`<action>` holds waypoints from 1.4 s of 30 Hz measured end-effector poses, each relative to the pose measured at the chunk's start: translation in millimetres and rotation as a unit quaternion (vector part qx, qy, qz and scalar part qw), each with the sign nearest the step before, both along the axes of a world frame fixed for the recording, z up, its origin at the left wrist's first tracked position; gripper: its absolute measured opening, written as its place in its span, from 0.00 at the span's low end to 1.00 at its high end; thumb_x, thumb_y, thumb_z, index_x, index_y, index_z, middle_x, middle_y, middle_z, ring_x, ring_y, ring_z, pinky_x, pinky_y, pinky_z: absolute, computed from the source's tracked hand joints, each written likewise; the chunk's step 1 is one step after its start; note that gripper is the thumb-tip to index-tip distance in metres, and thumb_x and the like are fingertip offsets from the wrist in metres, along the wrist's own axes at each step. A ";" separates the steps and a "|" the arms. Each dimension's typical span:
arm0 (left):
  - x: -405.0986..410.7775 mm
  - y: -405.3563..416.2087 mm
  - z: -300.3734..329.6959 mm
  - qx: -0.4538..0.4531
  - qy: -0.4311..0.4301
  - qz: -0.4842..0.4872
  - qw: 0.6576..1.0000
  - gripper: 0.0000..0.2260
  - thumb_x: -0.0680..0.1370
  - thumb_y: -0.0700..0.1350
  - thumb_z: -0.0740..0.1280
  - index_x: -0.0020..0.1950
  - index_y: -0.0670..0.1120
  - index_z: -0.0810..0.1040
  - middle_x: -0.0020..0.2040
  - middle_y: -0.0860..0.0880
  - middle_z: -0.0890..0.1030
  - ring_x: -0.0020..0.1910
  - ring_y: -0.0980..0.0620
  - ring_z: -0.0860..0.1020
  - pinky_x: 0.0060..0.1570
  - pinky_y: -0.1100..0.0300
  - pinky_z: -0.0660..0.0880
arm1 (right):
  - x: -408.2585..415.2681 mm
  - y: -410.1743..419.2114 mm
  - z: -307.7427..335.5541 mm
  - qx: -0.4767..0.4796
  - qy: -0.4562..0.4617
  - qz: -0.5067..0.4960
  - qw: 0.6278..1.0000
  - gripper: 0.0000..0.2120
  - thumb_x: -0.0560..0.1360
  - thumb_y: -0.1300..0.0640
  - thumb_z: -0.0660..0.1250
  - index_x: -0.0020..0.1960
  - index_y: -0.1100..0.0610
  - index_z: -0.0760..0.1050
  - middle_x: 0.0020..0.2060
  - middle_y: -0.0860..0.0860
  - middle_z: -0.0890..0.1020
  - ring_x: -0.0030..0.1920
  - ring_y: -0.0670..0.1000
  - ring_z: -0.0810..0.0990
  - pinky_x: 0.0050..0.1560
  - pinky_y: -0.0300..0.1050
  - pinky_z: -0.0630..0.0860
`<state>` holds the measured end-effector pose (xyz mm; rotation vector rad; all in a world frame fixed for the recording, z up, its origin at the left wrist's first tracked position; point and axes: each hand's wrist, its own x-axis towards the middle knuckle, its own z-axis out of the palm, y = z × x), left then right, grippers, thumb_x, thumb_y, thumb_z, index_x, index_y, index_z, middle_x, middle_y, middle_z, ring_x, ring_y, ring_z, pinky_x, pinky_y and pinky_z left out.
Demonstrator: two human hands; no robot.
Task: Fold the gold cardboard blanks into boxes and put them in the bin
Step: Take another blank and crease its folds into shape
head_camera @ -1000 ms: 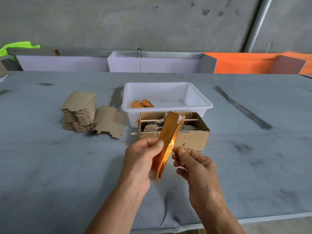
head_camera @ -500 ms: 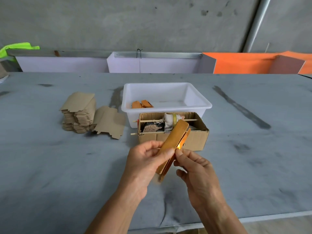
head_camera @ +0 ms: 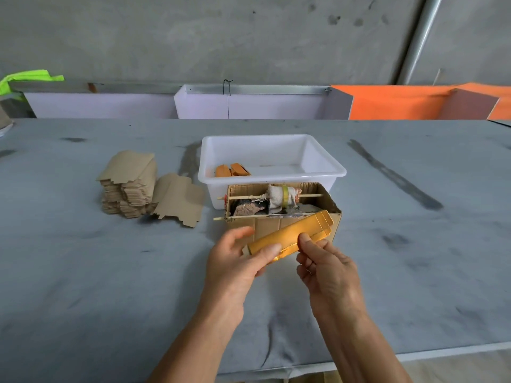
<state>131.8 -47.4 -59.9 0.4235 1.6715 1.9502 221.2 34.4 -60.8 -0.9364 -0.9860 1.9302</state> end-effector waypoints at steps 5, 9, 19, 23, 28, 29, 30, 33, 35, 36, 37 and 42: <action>15.3 3.6 -7.3 0.072 -0.150 -0.034 0.986 0.18 0.55 0.43 0.76 0.44 0.42 0.81 0.33 0.49 0.82 0.32 0.53 0.78 0.34 0.59 0.77 | -6.4 -4.6 3.2 -0.040 0.041 -0.046 0.997 0.15 0.72 0.62 0.70 0.30 0.54 0.71 0.24 0.47 0.75 0.28 0.45 0.72 0.34 0.37 0.68; 22.4 14.7 -8.9 0.093 -0.227 0.014 0.969 0.12 0.58 0.38 0.75 0.40 0.41 0.81 0.32 0.46 0.82 0.28 0.53 0.78 0.27 0.63 0.75 | -9.5 -16.3 1.6 -0.084 0.053 -0.019 0.995 0.13 0.71 0.63 0.70 0.30 0.55 0.73 0.25 0.50 0.76 0.28 0.45 0.73 0.36 0.40 0.68; 2.3 18.1 -20.4 0.087 -0.206 0.051 0.973 0.03 0.70 0.30 0.71 0.39 0.36 0.79 0.27 0.44 0.80 0.23 0.52 0.77 0.25 0.63 0.76 | 6.4 6.4 15.7 0.199 -0.206 -0.162 0.944 0.07 0.71 0.57 0.72 0.48 0.56 0.80 0.39 0.50 0.81 0.40 0.49 0.77 0.43 0.43 0.71; -6.0 19.8 -25.7 0.051 -0.151 0.044 0.986 0.04 0.67 0.32 0.74 0.35 0.36 0.80 0.29 0.42 0.81 0.25 0.50 0.79 0.28 0.60 0.77 | -7.1 41.4 46.0 0.435 -0.343 -0.099 0.827 0.07 0.72 0.55 0.68 0.48 0.51 0.83 0.42 0.46 0.81 0.52 0.53 0.73 0.47 0.44 0.69; -7.7 21.6 -30.8 0.041 -0.125 0.044 0.990 0.05 0.67 0.33 0.75 0.38 0.35 0.80 0.29 0.42 0.81 0.26 0.50 0.79 0.28 0.60 0.77 | -46.7 78.5 53.8 0.500 -0.533 0.064 0.680 0.11 0.73 0.49 0.65 0.46 0.55 0.82 0.41 0.51 0.81 0.54 0.53 0.68 0.44 0.43 0.67; -8.3 22.4 -31.3 0.040 -0.123 0.045 0.991 0.05 0.67 0.33 0.75 0.39 0.35 0.80 0.28 0.42 0.81 0.25 0.50 0.78 0.28 0.60 0.77 | -52.0 82.9 52.7 0.491 -0.549 0.087 0.671 0.12 0.72 0.48 0.66 0.44 0.56 0.81 0.40 0.51 0.80 0.54 0.53 0.68 0.44 0.44 0.68; -8.7 23.2 -31.7 0.038 -0.122 0.046 0.991 0.06 0.67 0.33 0.75 0.39 0.34 0.79 0.28 0.43 0.81 0.25 0.50 0.78 0.28 0.60 0.77 | -56.4 86.6 52.0 0.480 -0.562 0.105 0.666 0.11 0.71 0.48 0.66 0.41 0.56 0.78 0.38 0.51 0.77 0.53 0.54 0.69 0.43 0.45 0.68; -9.2 24.7 -31.9 0.029 -0.118 0.049 0.991 0.06 0.67 0.33 0.75 0.38 0.35 0.78 0.26 0.44 0.80 0.24 0.51 0.78 0.29 0.60 0.77 | -66.6 94.1 48.2 0.451 -0.581 0.135 0.664 0.11 0.69 0.51 0.68 0.38 0.56 0.69 0.37 0.52 0.75 0.52 0.55 0.72 0.44 0.47 0.72; -9.2 24.7 -32.9 0.025 -0.109 0.047 0.993 0.07 0.67 0.33 0.75 0.37 0.36 0.78 0.26 0.45 0.80 0.24 0.51 0.78 0.28 0.60 0.77 | -71.6 97.0 45.0 0.421 -0.563 0.141 0.698 0.11 0.68 0.53 0.71 0.41 0.57 0.71 0.42 0.54 0.77 0.51 0.56 0.76 0.48 0.50 0.78; -9.1 24.2 -33.5 0.023 -0.106 0.045 0.993 0.07 0.67 0.34 0.75 0.37 0.36 0.78 0.26 0.45 0.80 0.24 0.51 0.78 0.28 0.60 0.77 | -73.2 97.7 43.5 0.406 -0.552 0.139 0.715 0.11 0.67 0.54 0.72 0.40 0.57 0.71 0.41 0.54 0.78 0.49 0.56 0.77 0.49 0.50 0.80; -9.2 23.7 -34.0 0.022 -0.104 0.043 0.993 0.07 0.67 0.34 0.75 0.38 0.36 0.78 0.26 0.45 0.80 0.25 0.51 0.79 0.28 0.61 0.76 | -74.4 98.4 42.2 0.397 -0.544 0.134 0.727 0.11 0.66 0.56 0.73 0.39 0.56 0.70 0.40 0.54 0.77 0.47 0.55 0.78 0.49 0.50 0.80; -8.3 21.9 -33.4 0.019 -0.093 0.034 0.995 0.06 0.67 0.35 0.75 0.37 0.37 0.78 0.27 0.46 0.81 0.25 0.51 0.79 0.29 0.60 0.77 | -75.4 100.4 41.9 0.368 -0.521 0.117 0.761 0.15 0.67 0.60 0.74 0.37 0.54 0.67 0.36 0.52 0.75 0.39 0.50 0.77 0.41 0.44 0.79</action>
